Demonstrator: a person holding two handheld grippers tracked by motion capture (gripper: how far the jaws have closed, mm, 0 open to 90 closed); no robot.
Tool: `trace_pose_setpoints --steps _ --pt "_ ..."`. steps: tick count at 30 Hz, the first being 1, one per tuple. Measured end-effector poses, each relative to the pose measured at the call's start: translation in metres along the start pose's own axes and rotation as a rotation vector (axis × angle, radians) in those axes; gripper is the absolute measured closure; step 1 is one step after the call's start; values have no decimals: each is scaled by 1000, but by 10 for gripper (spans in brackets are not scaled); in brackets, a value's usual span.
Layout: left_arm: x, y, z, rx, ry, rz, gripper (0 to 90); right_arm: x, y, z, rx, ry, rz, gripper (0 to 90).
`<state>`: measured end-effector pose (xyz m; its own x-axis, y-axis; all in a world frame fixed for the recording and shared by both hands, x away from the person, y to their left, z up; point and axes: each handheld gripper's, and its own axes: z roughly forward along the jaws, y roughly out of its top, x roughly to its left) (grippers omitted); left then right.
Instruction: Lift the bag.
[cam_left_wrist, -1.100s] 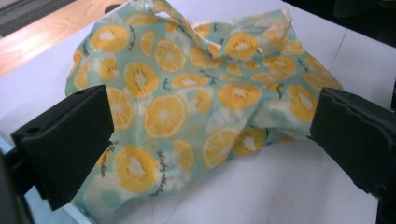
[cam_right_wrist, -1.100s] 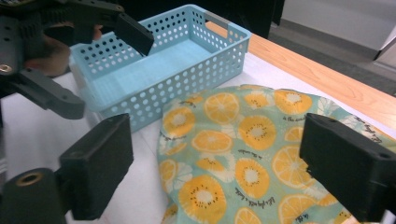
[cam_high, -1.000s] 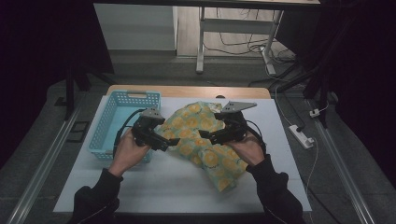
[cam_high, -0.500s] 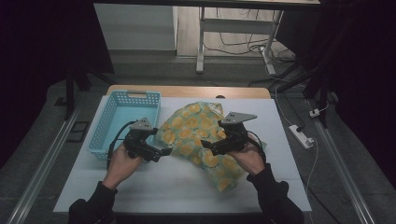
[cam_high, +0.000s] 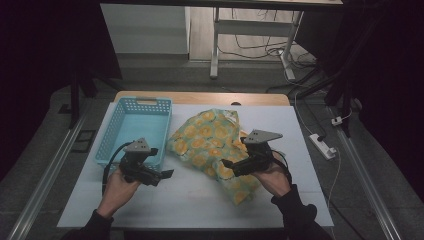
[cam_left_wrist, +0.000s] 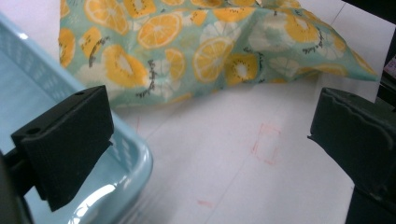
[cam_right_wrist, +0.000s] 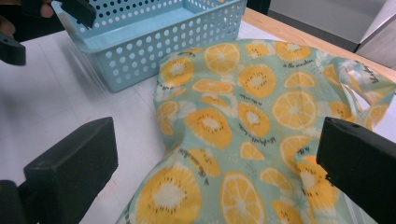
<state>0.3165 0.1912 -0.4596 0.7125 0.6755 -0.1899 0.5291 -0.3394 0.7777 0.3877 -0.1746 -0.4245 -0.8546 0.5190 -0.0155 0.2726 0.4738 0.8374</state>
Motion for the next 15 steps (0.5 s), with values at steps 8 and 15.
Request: trace_pose_setpoints --steps 8,15 --pt "-2 -19 -14 -24 28 -34 0 3 -14 -15 15 -19 8 0" --pt "-4 -40 -30 -32 55 -71 0 3 -33 -33 18 -56 32 0"
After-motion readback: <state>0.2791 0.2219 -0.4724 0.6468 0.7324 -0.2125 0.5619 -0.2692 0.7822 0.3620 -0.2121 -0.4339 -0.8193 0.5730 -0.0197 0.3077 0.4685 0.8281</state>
